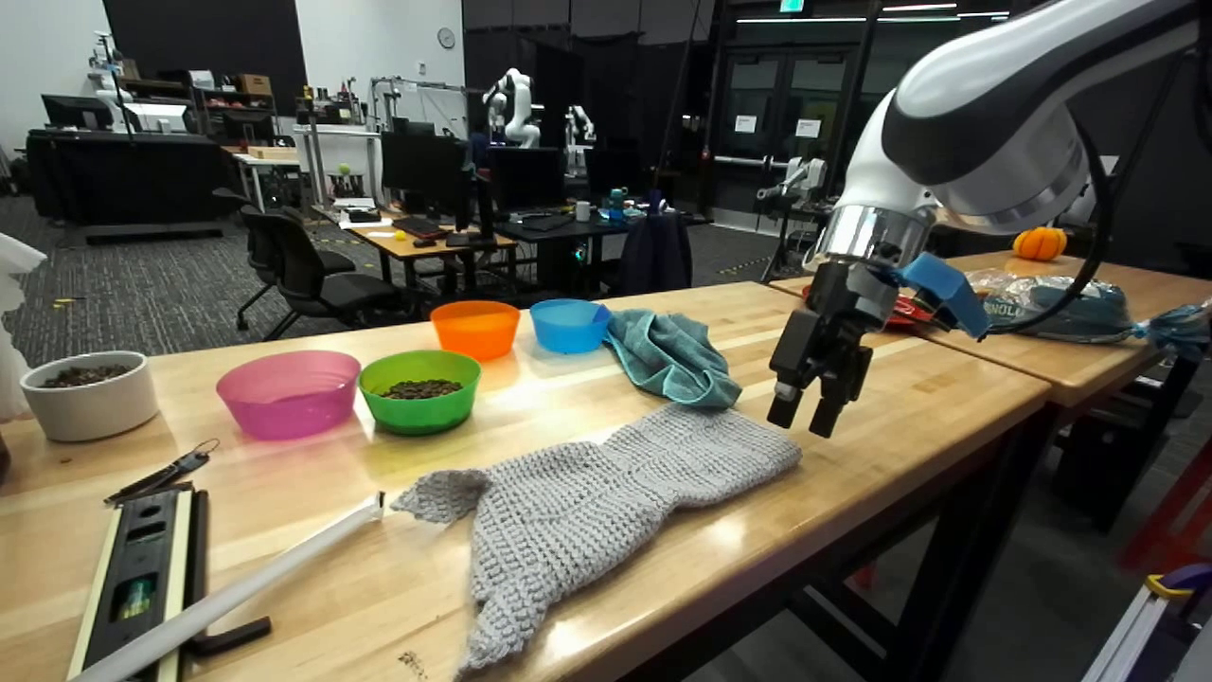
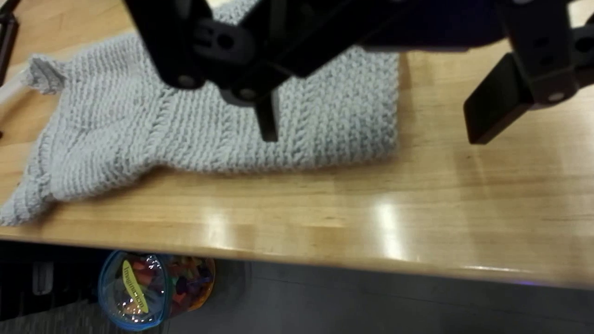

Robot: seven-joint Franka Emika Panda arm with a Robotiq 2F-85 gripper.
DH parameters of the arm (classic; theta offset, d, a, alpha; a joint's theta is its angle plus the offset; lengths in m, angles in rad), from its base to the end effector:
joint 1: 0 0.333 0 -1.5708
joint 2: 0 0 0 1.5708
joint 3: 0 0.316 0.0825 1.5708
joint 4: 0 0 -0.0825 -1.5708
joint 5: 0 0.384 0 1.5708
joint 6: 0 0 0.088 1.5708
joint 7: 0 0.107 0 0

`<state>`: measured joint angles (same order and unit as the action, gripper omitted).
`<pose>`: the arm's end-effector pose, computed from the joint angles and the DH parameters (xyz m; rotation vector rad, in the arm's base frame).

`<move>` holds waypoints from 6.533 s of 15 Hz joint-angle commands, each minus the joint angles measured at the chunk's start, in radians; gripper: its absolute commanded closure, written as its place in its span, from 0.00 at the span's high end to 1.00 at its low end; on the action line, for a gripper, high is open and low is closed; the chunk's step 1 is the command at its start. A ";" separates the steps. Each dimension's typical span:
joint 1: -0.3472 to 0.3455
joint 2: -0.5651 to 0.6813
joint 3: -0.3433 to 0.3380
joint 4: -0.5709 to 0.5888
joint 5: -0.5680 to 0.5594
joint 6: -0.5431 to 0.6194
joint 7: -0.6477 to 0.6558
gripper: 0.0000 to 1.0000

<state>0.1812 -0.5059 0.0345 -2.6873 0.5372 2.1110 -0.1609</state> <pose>0.3517 0.1008 0.3888 -2.7070 -0.1011 0.1061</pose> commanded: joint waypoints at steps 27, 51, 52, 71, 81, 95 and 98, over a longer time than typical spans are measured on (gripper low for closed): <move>0.091 0.013 0.038 0.023 0.021 0.075 -0.014 1.00; 0.063 0.104 0.010 0.021 0.078 0.196 -0.044 0.94; 0.067 0.104 0.008 0.022 0.093 0.197 -0.051 0.94; 0.086 0.069 0.104 0.064 0.136 0.168 -0.022 0.01; 0.170 0.109 0.210 0.175 0.084 0.185 0.006 0.01; 0.229 0.361 0.342 0.377 -0.024 0.341 0.122 0.01; 0.238 0.415 0.360 0.421 -0.049 0.346 0.143 0.01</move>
<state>0.4051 -0.1526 0.3797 -2.3239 0.5259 2.4439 -0.0613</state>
